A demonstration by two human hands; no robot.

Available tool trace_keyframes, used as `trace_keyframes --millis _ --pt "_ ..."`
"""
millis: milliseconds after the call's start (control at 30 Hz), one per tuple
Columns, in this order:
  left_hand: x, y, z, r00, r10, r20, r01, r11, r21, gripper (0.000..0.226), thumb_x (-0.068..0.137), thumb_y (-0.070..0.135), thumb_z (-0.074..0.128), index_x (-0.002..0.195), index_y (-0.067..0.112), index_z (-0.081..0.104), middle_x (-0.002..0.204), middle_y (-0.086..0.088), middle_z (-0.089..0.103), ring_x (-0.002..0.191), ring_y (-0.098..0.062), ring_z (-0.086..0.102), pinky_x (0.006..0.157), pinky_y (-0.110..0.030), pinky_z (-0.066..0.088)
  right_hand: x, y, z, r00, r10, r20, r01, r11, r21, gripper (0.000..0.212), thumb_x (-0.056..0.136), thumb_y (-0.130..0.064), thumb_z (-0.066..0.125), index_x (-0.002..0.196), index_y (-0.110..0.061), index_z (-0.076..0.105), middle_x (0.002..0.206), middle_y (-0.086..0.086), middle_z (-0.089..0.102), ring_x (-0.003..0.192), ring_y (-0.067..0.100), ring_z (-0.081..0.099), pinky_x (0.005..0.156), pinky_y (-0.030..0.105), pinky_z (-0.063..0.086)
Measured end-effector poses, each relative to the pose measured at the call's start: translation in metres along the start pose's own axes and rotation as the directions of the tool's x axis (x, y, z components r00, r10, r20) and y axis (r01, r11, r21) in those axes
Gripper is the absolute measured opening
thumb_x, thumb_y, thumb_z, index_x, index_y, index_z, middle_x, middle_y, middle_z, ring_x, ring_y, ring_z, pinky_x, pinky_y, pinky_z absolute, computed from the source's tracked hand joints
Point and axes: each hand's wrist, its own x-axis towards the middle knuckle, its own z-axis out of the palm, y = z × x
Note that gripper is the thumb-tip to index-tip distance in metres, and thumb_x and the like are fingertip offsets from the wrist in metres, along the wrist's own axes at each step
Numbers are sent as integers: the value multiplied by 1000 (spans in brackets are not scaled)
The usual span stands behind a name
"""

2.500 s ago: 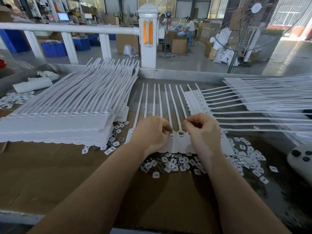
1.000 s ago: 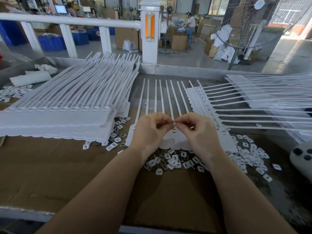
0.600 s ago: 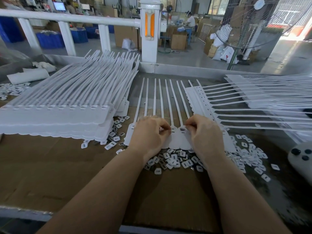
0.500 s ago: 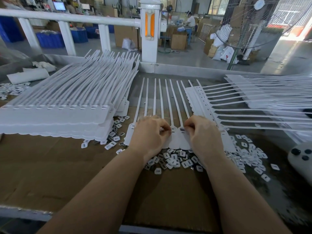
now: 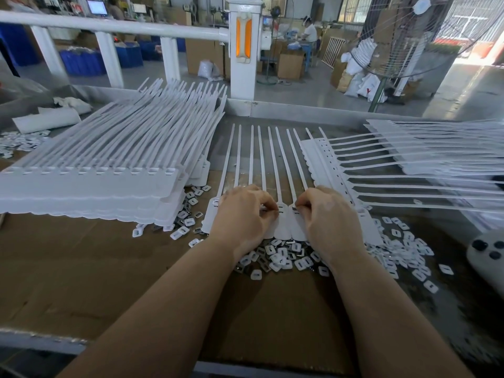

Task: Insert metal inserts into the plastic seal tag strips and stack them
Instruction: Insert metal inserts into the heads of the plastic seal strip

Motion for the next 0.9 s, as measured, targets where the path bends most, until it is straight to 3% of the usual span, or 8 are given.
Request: trace_keyframes --millis 300,533,667,800,900 --pt "2 -2 3 999 15 -46 -17 999 -45 7 84 23 65 85 23 71 83 14 51 88 -7 46 94 -38 40 0 0 0 1000 -6 23 6 999 -33 16 93 -10 51 99 -13 66 100 1 62 97 17 53 82 32 47" --pt "2 -3 4 999 18 -41 -19 999 -32 7 85 24 64 86 25 71 82 17 48 88 -7 44 95 -39 40 -2 0 -2 999 -9 37 11 999 -45 21 92 -16 52 101 -15 70 101 -2 62 101 15 51 83 28 44" --pt "2 -4 4 999 25 -40 -26 999 -32 7 85 24 64 86 25 71 82 17 48 87 -6 44 94 -38 41 -2 -2 -3 997 -25 80 33 994 -101 23 91 -15 49 99 -18 71 99 -4 61 98 14 50 75 22 35" --pt "1 -4 3 999 36 -32 -37 999 -20 7 85 25 63 87 26 71 84 16 49 88 -6 44 93 -38 41 -2 -1 -4 989 141 55 -146 984 100 28 86 -6 51 99 -18 72 103 -4 65 98 14 55 86 25 41" --pt "1 -4 3 999 34 -24 -35 999 -28 7 85 25 63 87 26 70 84 18 48 89 -6 44 95 -38 40 0 -3 -5 958 283 -39 -261 924 280 29 85 -2 48 90 -18 72 95 -3 67 84 15 59 77 28 48"
